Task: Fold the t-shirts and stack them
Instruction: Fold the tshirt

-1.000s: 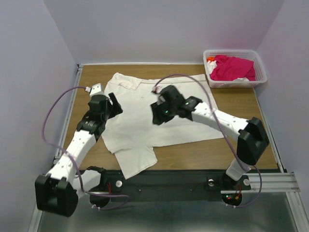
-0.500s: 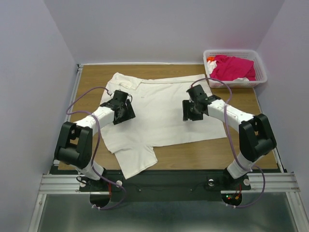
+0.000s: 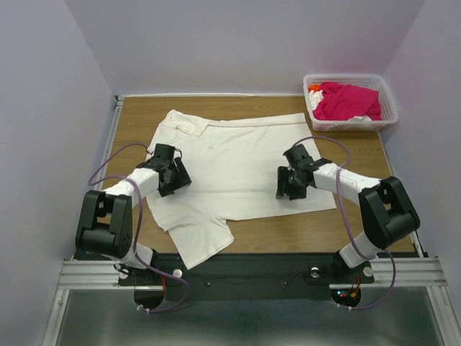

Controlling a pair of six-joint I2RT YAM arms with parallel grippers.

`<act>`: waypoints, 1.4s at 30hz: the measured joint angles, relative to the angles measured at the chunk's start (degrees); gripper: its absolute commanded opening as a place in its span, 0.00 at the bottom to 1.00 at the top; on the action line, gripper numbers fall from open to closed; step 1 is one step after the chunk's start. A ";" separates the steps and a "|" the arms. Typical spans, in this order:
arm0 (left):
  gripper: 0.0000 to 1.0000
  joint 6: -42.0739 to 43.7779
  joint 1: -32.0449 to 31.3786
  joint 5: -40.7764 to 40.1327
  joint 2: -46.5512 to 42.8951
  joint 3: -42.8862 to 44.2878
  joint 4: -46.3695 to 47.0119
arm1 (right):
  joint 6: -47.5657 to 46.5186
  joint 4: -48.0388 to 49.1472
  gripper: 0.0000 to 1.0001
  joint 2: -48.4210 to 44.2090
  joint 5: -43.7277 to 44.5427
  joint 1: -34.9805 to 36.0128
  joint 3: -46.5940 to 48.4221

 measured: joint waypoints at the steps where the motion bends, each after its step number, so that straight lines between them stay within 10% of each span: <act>1: 0.77 0.00 0.37 0.26 -0.50 -0.44 0.13 | 0.59 0.24 0.60 -1.07 -0.92 0.00 -1.25; 14: 0.80 1.90 3.19 0.55 -6.03 1.99 -15.30 | 2.08 -9.11 0.58 -5.99 -3.04 0.02 1.92; 25: 0.69 5.55 3.30 -2.38 17.92 28.83 -8.04 | -4.13 -5.60 0.54 16.46 7.56 -2.84 29.16; 42: 0.69 3.17 3.43 0.42 7.82 8.48 -1.49 | -2.34 -1.92 0.55 9.79 6.12 -3.39 11.61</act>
